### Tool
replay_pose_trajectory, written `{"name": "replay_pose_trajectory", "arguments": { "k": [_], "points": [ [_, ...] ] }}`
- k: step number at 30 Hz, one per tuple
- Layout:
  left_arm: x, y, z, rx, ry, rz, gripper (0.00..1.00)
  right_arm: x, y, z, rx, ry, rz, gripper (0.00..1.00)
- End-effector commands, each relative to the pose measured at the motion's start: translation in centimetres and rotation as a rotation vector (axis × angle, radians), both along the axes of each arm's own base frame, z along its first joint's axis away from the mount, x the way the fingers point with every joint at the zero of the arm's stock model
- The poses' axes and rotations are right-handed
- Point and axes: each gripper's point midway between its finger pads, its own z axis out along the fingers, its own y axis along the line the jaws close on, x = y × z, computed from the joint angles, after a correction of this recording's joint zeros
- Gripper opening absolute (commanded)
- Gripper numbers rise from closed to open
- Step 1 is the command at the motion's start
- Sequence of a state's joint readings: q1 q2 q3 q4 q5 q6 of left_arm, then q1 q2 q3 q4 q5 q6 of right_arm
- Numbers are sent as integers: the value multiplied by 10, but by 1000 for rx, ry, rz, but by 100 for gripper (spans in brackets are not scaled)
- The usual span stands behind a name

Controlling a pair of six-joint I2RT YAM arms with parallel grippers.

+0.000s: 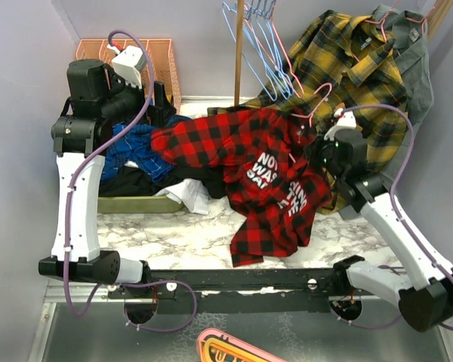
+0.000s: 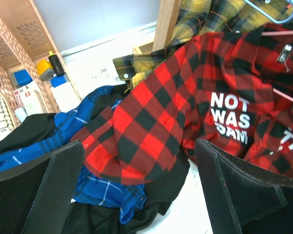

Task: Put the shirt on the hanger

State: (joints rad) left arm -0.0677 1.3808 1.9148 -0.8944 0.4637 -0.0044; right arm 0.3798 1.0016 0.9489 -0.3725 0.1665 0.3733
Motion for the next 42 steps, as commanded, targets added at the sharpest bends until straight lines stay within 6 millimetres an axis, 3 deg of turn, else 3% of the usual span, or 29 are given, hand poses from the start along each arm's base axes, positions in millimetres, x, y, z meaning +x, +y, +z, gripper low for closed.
{"name": "replay_pose_trajectory", "arguments": {
  "k": [1,7,10,15,18,23,28,32,37,42],
  "points": [
    [-12,8,10,7,-44,18,99,48,-23,48,-60,-144,-88,1],
    [-14,9,4,17,-32,16,99,68,-35,97,-116,-258,-84,1],
    [-15,6,4,10,-29,-4,99,75,-54,129,-166,-303,-119,1],
    [-15,3,4,4,-27,-19,99,85,-91,163,-215,-339,-167,1],
    [-15,3,3,1,-23,-19,99,93,-103,175,-236,-344,-169,2],
    [-16,2,2,-2,-18,-21,99,113,-99,192,-267,-366,-100,1],
    [-16,0,0,-8,-13,-34,99,126,-89,227,-296,-452,-34,1],
    [-16,0,-2,-5,-9,-38,99,139,-89,244,-299,-473,-33,1],
    [-18,0,-3,-1,-7,-43,99,142,-80,268,-268,-545,8,1],
    [-18,-1,-6,0,1,-48,99,157,-79,278,-256,-546,4,1]
  ]
}}
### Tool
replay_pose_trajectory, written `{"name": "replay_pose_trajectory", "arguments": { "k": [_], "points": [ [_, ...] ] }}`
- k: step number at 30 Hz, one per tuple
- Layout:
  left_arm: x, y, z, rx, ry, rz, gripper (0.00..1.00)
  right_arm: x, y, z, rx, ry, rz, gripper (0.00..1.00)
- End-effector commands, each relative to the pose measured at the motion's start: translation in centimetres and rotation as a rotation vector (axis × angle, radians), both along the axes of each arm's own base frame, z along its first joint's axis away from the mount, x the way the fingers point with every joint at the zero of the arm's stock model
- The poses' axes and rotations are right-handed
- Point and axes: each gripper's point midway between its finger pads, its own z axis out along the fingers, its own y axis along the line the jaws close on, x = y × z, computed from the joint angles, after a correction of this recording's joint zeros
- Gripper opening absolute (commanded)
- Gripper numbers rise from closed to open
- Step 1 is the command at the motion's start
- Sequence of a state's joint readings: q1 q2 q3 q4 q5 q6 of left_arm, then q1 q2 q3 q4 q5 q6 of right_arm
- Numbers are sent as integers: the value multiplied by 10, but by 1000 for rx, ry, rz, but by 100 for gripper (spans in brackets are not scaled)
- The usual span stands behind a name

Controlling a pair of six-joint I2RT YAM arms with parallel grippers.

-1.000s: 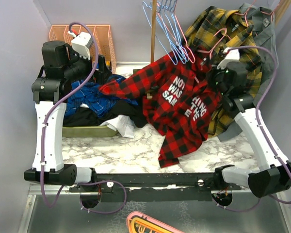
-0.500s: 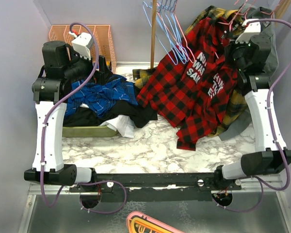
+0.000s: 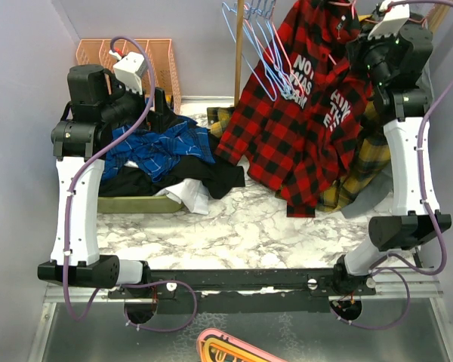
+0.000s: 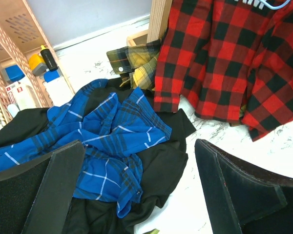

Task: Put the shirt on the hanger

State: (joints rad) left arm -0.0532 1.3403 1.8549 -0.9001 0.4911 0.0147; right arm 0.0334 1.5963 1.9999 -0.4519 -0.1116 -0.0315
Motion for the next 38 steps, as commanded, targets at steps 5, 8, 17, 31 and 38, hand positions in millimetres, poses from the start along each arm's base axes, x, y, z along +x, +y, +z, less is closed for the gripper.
{"name": "replay_pose_trajectory", "arguments": {
  "k": [5,8,17,31,38],
  "points": [
    [-9,-3,4,-6,-16,-33,99,27,7,27,30,-74,48,2],
    [-9,-4,6,-8,-19,-37,99,38,11,10,50,-31,65,1],
    [-7,-7,1,-14,-9,-55,99,49,2,-15,105,37,51,1],
    [-8,-7,-5,-3,7,-72,99,-30,-24,-68,350,149,-128,100],
    [-10,9,-36,36,74,-1,99,-117,-37,-139,641,288,-375,100]
  ]
}}
